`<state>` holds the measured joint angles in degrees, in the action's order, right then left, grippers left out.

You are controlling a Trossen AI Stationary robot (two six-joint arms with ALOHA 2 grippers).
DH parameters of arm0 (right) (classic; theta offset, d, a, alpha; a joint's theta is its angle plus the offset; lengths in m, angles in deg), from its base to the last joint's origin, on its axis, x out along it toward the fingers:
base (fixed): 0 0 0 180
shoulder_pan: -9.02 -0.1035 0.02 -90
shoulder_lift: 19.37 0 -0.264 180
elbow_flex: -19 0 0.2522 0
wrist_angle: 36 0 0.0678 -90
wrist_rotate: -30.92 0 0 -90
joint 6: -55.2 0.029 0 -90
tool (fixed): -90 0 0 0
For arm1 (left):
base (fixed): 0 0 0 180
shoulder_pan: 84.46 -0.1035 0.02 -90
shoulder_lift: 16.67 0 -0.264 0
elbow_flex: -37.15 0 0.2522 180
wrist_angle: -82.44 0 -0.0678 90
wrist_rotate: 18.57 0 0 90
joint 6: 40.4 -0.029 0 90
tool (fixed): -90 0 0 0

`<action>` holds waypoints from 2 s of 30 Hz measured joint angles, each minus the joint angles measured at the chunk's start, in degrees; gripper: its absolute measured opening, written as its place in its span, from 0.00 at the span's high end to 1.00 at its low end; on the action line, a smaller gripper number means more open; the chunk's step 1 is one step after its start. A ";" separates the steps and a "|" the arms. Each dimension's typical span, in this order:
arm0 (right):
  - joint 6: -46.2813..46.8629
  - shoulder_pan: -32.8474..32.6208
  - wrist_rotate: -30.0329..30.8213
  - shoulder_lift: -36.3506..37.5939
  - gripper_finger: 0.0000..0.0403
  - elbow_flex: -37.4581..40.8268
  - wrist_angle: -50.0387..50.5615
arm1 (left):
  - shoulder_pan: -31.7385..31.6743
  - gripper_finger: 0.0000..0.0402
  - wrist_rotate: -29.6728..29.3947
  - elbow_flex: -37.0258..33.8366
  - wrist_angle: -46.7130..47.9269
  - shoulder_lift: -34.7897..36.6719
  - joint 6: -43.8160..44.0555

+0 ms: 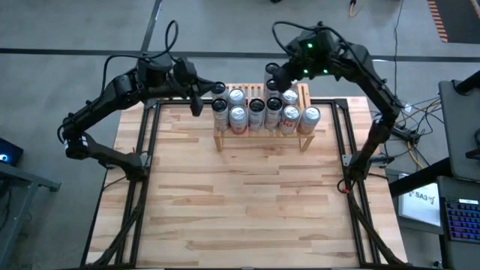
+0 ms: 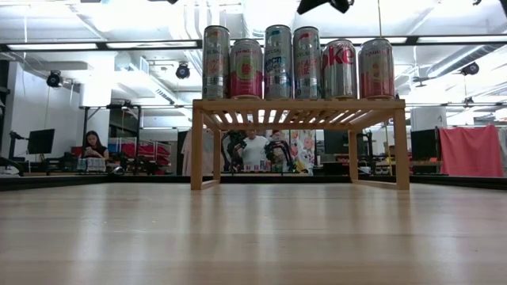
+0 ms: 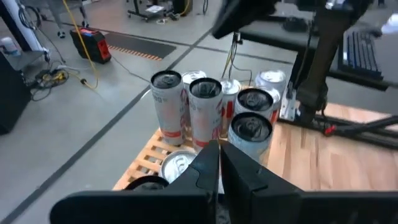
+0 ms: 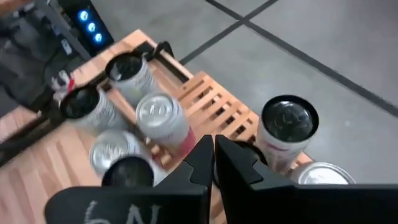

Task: Place canned beverage on shelf
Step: Adjust the blue soda can on the shelf

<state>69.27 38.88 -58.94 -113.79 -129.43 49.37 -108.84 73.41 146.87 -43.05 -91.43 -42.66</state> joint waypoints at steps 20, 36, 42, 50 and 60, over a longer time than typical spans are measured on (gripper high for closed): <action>-20.73 -6.29 -11.74 -4.18 0.98 1.02 -3.22 | 0.00 1.00 1.93 0.00 -3.21 -2.03 2.19; -20.06 -6.36 -9.12 -6.94 0.98 4.98 -1.18 | 0.00 1.00 2.03 0.00 -1.97 -1.97 1.85; -20.34 -6.61 -9.41 -6.94 0.98 5.85 -1.29 | 0.00 1.00 2.03 0.00 -1.94 -1.95 1.32; -21.17 -6.86 -9.55 -6.89 0.98 5.86 -1.23 | 0.00 1.00 1.99 0.00 -1.68 -1.92 1.32; -23.22 -6.86 -9.55 -6.59 0.98 5.86 0.01 | 0.00 1.00 1.96 0.00 -1.66 -1.91 1.32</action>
<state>46.05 32.02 -68.49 -120.38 -123.57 49.38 -108.84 75.37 146.87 -44.71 -93.34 -41.35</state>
